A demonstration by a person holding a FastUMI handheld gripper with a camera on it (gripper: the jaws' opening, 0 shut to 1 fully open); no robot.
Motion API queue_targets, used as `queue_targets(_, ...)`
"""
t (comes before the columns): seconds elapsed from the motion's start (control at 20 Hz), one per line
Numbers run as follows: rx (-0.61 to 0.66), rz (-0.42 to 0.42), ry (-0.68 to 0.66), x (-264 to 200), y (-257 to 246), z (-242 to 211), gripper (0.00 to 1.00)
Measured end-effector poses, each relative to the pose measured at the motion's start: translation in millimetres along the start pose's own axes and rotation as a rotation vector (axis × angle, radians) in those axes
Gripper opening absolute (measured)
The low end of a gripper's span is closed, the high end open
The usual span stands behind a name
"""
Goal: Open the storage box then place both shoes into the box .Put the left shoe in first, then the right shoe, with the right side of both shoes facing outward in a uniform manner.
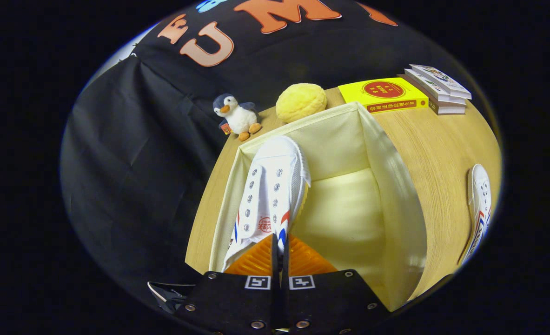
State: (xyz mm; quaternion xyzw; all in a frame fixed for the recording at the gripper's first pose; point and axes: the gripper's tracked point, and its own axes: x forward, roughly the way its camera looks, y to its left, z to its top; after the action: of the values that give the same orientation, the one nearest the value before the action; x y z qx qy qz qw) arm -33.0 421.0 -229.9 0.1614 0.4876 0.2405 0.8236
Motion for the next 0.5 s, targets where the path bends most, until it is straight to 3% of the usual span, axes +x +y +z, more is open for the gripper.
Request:
queue_targets(0.25,-0.059,-0.04,0.061,13.3,-0.1,-20.9,0.01)
queue_targets(0.3,-0.068,-0.018,0.076,15.5,4.6,-24.9,0.03)
queue_targets(0.4,-0.057,0.027,0.043,9.7,17.1,-15.6,0.19)
queue_targets(0.45,-0.048,0.039,0.021,6.6,17.1,-7.9,0.49)
queue_targets(0.5,-0.044,0.034,-0.001,0.4,13.9,0.2,0.6)
